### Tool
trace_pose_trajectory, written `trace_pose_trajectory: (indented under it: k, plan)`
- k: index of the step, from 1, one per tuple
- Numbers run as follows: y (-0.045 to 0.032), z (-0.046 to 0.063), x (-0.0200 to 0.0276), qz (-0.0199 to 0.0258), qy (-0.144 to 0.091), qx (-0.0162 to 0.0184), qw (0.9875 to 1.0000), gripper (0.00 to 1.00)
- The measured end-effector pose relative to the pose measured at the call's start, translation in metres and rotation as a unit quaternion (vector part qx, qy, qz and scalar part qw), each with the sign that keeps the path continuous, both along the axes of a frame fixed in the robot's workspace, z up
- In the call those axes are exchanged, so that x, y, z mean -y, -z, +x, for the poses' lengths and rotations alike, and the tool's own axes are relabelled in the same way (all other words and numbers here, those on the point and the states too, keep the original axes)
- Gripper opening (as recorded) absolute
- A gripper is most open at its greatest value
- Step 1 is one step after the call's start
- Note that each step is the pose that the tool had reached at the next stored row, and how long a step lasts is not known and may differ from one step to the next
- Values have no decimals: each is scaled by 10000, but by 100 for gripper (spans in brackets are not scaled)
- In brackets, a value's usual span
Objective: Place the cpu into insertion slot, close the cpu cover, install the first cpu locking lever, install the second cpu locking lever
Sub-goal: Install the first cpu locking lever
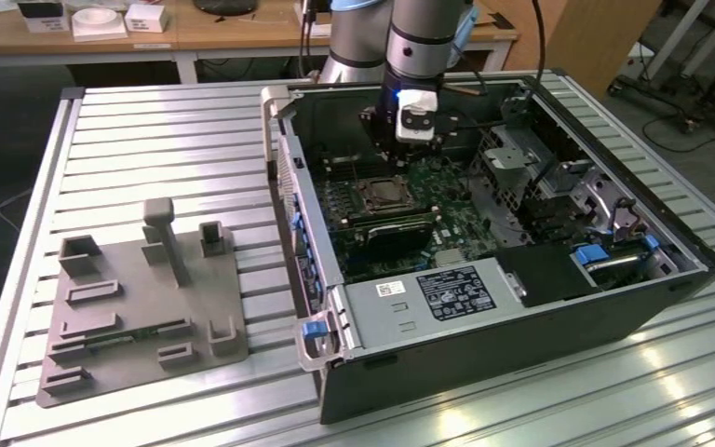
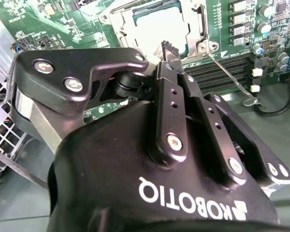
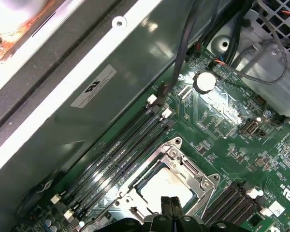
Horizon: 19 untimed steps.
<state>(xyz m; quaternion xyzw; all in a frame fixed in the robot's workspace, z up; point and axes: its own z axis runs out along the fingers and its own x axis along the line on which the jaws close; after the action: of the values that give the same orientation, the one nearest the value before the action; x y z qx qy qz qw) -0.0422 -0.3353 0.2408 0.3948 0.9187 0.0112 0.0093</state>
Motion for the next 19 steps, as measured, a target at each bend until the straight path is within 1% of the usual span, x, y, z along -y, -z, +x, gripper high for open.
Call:
trace_pose_trajectory:
  k: [5,8,15,19]
  plan:
    - [0,-11,0,0,-2,0,10000,10]
    - [0,-54,1,-1,-17,0,10000,10]
    - [3,-165,0,-10,-160,0,9999,10]
    - [4,-214,0,-35,-275,-1,9996,10]
